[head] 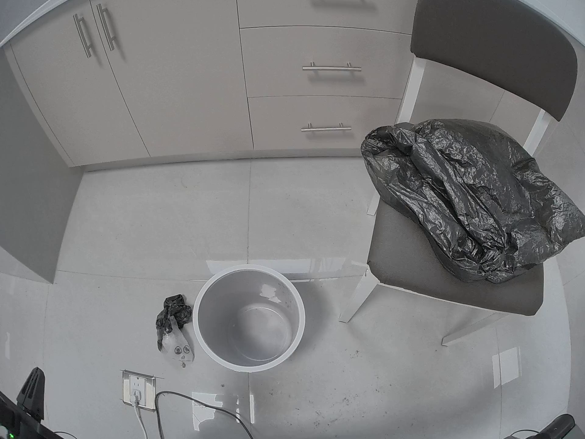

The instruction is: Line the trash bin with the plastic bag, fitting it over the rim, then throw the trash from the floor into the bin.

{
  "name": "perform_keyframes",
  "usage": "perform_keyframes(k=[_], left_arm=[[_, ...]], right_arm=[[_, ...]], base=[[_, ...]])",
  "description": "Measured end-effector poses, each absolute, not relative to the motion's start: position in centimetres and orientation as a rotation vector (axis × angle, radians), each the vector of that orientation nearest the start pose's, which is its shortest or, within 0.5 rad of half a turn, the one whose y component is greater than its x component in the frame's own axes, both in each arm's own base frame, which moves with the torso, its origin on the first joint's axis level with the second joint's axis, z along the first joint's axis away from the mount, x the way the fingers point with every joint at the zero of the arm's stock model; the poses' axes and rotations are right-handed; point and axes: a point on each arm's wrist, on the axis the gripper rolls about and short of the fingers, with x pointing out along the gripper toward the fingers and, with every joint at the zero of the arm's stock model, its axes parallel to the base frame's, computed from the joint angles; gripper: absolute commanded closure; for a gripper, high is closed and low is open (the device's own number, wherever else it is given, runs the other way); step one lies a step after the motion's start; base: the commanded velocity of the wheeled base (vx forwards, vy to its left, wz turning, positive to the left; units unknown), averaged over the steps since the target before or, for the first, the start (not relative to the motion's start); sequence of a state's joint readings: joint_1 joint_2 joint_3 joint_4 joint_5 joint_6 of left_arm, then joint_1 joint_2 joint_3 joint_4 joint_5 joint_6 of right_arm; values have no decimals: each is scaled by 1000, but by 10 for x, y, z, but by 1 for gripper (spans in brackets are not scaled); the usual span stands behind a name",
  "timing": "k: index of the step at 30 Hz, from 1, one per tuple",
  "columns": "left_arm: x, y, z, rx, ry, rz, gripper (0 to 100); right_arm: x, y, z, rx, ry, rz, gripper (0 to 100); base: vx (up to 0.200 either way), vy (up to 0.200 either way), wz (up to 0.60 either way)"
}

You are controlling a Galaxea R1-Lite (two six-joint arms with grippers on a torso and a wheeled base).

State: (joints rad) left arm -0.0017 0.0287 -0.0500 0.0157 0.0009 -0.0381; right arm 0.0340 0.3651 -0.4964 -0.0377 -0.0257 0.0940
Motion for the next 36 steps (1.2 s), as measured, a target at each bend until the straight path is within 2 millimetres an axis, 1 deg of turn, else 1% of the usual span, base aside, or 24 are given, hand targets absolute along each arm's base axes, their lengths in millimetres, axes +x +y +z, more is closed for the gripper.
perform_keyframes(k=[1, 4, 5, 6, 8, 9, 10, 11, 12, 15, 17, 18, 20, 22, 23, 24, 27, 29, 31, 34, 36], left_arm=[[-25, 0, 91, -50, -7, -3, 100], [-29, 0, 113, -96, -13, -14, 100], [-31, 0, 124, -114, -15, -23, 100], [-33, 1, 133, -127, -13, -30, 100], [-35, 1, 153, -156, -5, -47, 100], [-35, 1, 159, -166, 1, -53, 100], [-35, 1, 169, -179, 13, -60, 100], [-33, 1, 180, -196, 32, -69, 100], [-31, 1, 184, -203, 42, -72, 100], [-18, 0, 207, -235, 111, -98, 100], [-2, -1, 221, -254, 166, -120, 100], [3, -2, 225, -259, 181, -126, 100], [24, -4, 237, -278, 245, -147, 100], [41, -7, 243, -288, 292, -163, 100], [56, -9, 247, -297, 334, -174, 100], [63, -10, 248, -301, 352, -179, 100], [98, -16, 250, -322, 453, -200, 100], [123, -20, 247, -340, 526, -215, 100], [144, -25, 243, -365, 590, -240, 100], [169, -32, 237, -414, 677, -307, 100], [179, -36, 233, -436, 714, -328, 100]], right_arm=[[-13, -1, 229, 103, -170, 20, 0], [4, -1, 259, 119, -171, 37, 0], [13, 0, 272, 126, -165, 45, 0], [20, 1, 279, 131, -161, 48, 0], [39, 3, 294, 140, -140, 57, 0], [48, 4, 299, 144, -130, 60, 0], [59, 7, 305, 147, -114, 65, 0], [76, 10, 311, 150, -90, 72, 0], [83, 12, 313, 151, -76, 76, 0], [127, 25, 317, 155, -7, 92, 0], [155, 35, 314, 156, 40, 99, 0], [163, 38, 313, 156, 53, 101, 0], [193, 50, 305, 161, 105, 106, 0], [211, 58, 296, 162, 143, 107, 0], [225, 65, 289, 165, 173, 108, 0], [230, 67, 285, 166, 186, 107, 0], [255, 79, 265, 169, 251, 103, 0], [268, 86, 250, 177, 291, 95, 0], [279, 91, 235, 183, 319, 83, 0], [289, 93, 215, 194, 348, 60, 0], [290, 91, 203, 194, 373, 42, 0]], base=[[0, 0, 0], [0, 0, 0], [0, 0, 0], [0, 0, 0], [0, 0, 0], [0, 0, 0], [0, 0, 0], [0, 0, 0], [0, 0, 0], [0, 0, 0], [0, 0, 0], [0, 0, 0], [0, 0, 0], [0, 0, 0], [0, 0, 0], [0, 0, 0], [0, 0, 0], [0, 0, 0], [0, 0, 0], [0, 0, 0], [0, 0, 0]])
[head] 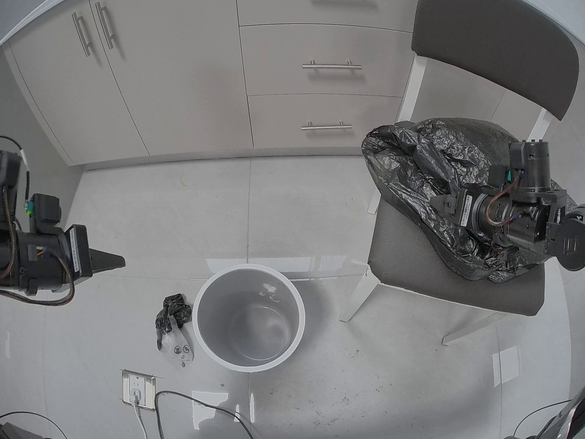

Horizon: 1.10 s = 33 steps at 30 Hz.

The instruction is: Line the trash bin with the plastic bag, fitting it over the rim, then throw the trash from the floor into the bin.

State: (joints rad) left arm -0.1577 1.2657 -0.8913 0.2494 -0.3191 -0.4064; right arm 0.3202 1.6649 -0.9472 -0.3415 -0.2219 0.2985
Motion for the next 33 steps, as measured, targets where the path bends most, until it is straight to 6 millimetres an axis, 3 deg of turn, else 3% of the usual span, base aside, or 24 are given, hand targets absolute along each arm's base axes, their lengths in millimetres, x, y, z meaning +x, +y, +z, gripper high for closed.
perform_keyframes(k=[5, 20, 24, 33], left_arm=[[191, -40, 228, -449, 753, -333, 100], [182, -52, 234, -475, 755, -388, 100], [182, -52, 234, -476, 755, -391, 100], [186, -53, 233, -479, 751, -389, 100]], right_arm=[[286, 81, 197, 196, 383, 13, 0], [250, 81, 234, 200, 318, 57, 0], [243, 75, 228, 197, 337, 40, 0], [228, 57, 195, 180, 442, -21, 0]], base=[[0, 0, 0], [0, 0, 0], [0, 0, 0], [0, 0, 0]])
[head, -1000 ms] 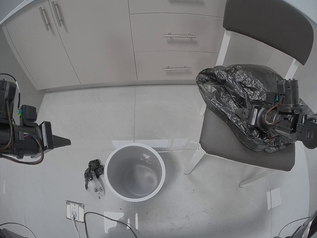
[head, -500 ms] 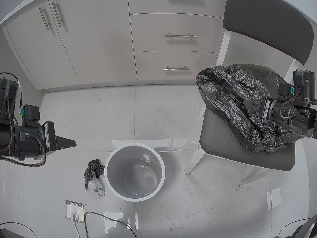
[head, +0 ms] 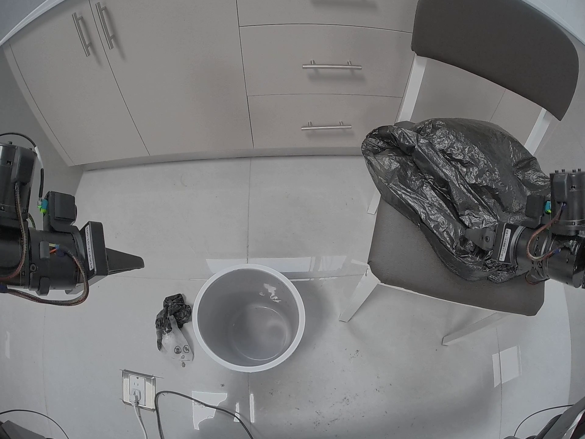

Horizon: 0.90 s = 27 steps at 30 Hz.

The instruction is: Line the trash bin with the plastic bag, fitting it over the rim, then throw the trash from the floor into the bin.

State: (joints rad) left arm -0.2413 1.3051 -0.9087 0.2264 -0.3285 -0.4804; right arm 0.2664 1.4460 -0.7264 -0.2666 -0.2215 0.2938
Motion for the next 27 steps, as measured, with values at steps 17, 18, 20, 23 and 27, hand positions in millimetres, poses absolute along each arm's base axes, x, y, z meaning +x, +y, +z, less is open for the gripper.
perform_keyframes(k=[17, 18, 20, 23, 27], left_arm=[[188, -54, 232, -504, 758, -380, 100], [188, -54, 232, -504, 758, -381, 100], [188, -54, 233, -504, 753, -382, 100], [189, -54, 233, -504, 743, -386, 100], [189, -55, 233, -505, 738, -389, 100]], right_arm=[[229, 59, 178, 180, 484, -15, 100], [232, 60, 177, 182, 475, -11, 100], [236, 63, 176, 186, 458, -4, 100], [243, 66, 173, 195, 436, 10, 100], [251, 70, 172, 241, 411, 45, 100]], base=[[0, 0, 0], [0, 0, 0], [0, 0, 0], [0, 0, 0], [0, 0, 0]])
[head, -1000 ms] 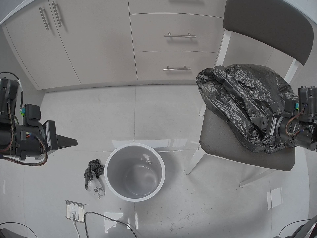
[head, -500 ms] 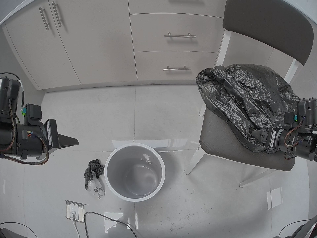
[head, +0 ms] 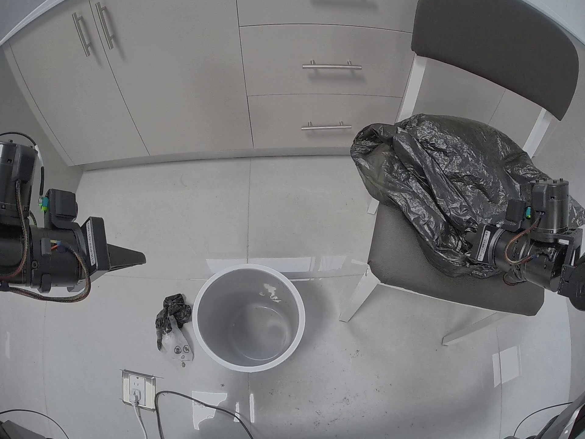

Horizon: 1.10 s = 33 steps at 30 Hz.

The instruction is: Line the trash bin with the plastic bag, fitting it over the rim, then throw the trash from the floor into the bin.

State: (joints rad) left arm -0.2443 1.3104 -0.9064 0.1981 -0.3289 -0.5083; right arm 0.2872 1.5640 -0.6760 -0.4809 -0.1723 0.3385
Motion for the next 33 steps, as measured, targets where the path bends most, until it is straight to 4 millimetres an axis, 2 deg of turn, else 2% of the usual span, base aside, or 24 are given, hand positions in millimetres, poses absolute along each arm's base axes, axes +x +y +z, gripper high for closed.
perform_keyframes(k=[7, 12, 15, 19, 25, 33], left_arm=[[189, -55, 235, -509, 729, -413, 100], [192, -56, 239, -529, 685, -491, 100], [198, -57, 242, -548, 632, -519, 100], [213, -61, 242, -605, 599, -557, 100], [246, -71, 224, -675, 634, -578, 100], [269, -104, 199, -668, 669, -667, 100]], right_arm=[[262, 82, 186, 389, 343, 145, 100], [260, 95, 218, 551, 292, 303, 100], [248, 101, 243, 610, 279, 424, 100], [226, 105, 266, 640, 318, 502, 100], [188, 110, 299, 658, 293, 645, 100], [150, 114, 319, 642, 268, 792, 100]], base=[[0, 0, 0], [0, 0, 0], [0, 0, 0], [0, 0, 0], [0, 0, 0], [0, 0, 0]])
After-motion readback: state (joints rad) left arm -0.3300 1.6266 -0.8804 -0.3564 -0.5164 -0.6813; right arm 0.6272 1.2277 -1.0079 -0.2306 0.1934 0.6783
